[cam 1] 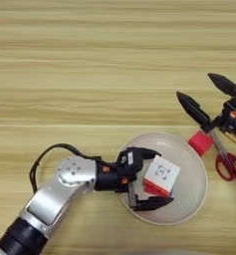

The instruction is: Move the objects on the table

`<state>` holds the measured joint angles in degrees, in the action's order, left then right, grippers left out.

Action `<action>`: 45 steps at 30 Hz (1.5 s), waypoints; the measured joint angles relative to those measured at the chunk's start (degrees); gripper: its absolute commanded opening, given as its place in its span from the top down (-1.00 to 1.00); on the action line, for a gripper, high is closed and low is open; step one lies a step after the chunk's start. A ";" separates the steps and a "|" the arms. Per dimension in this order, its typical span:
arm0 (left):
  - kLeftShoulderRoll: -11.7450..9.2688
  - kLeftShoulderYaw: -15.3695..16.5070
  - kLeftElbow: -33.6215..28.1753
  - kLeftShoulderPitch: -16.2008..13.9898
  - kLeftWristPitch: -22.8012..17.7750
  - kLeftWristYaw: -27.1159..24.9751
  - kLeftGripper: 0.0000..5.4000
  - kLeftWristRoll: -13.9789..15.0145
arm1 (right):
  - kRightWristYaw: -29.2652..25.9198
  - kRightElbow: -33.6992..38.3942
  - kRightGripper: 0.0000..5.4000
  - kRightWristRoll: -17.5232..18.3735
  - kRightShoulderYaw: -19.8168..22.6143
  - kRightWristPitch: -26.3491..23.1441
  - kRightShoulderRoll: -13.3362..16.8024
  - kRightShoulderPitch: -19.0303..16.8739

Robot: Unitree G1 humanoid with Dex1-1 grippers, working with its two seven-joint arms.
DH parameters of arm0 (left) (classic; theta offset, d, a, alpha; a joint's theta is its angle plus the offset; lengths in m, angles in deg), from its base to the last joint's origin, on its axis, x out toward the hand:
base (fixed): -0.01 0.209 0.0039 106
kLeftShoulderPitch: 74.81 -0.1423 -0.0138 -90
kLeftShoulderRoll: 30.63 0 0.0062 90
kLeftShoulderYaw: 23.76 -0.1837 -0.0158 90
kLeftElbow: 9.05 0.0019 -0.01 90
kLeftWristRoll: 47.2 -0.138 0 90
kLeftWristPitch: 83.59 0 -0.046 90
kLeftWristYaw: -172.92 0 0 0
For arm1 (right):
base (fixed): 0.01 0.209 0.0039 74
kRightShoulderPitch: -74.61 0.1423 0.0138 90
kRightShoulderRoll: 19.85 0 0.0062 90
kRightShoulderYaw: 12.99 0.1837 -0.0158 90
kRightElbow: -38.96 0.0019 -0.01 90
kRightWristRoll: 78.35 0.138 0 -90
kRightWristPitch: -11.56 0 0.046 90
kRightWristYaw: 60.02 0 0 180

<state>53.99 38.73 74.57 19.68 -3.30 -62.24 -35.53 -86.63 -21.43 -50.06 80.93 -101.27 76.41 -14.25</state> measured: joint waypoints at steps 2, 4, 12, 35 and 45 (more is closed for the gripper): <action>0.22 -0.02 0.31 0.14 0.08 -0.08 -1.00 -0.04 | 0.00 0.00 -0.98 -0.01 0.00 0.00 -0.01 0.00; 0.37 -0.07 0.32 0.22 0.18 -0.12 -1.00 -0.07 | 0.01 0.01 -0.98 -0.01 0.00 0.00 -0.02 0.00; 2.14 3.59 -3.42 -0.33 1.39 3.66 -1.00 1.59 | 0.15 0.03 -0.98 -0.67 -0.05 0.21 -0.38 -0.11; 12.70 30.63 -11.76 0.12 5.36 40.36 -1.00 2.32 | 8.24 -1.65 -0.98 -6.15 1.52 3.61 -4.06 0.39; 11.90 31.89 -4.40 -2.36 10.87 46.13 -1.00 -6.86 | 17.32 -11.95 -0.98 -20.10 2.24 14.77 -6.03 -0.07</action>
<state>65.89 70.62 70.17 17.33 7.58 -16.11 -42.39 -69.31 -33.38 -70.16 83.16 -86.50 70.38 -14.32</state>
